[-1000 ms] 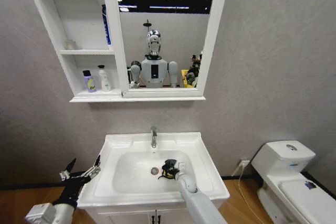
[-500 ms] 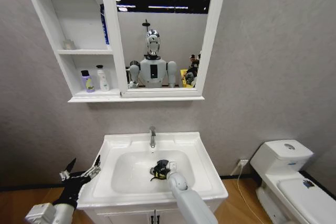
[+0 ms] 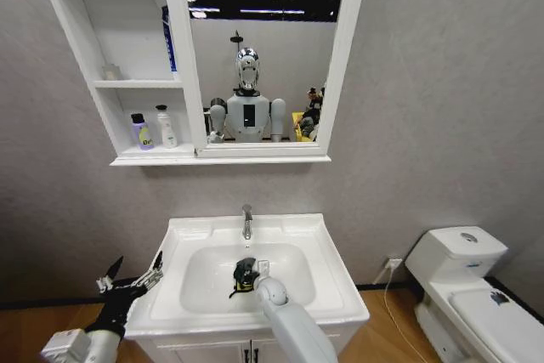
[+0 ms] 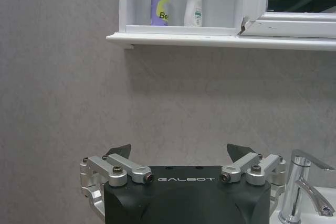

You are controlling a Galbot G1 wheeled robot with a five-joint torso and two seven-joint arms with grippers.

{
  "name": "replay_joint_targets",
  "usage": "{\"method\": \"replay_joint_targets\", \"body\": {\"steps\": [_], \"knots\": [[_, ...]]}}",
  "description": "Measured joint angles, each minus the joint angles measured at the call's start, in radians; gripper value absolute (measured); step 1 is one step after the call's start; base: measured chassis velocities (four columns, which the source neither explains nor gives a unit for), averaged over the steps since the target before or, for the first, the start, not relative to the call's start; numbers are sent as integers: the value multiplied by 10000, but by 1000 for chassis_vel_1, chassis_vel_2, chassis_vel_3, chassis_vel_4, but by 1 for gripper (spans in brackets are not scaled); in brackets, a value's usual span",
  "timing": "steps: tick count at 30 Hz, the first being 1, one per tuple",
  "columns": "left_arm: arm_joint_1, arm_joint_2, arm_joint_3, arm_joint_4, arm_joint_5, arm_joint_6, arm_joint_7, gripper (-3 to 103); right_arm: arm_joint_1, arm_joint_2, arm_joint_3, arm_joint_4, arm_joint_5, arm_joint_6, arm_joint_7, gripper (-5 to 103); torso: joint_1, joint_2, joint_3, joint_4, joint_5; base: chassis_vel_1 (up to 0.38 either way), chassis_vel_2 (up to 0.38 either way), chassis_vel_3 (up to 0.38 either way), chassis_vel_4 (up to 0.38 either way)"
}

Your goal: Move facial cleanser and shampoo from washbasin to cabinet, then wipe washbasin with towel.

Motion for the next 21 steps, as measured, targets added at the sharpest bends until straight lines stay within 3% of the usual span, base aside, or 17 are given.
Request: {"method": "replay_joint_targets", "body": {"steps": [14, 21], "knots": [[0, 0, 0, 0, 0, -1, 0, 100, -24, 2, 257, 43, -14, 17, 120, 2, 0, 1, 1, -1, 0, 0, 0, 0, 0], [0, 0, 0, 0, 0, 0, 0, 100, -178, -552, 607, 596, 183, -208, 302, 2, 0, 1, 0, -2, 0, 0, 0, 0, 0]]}}
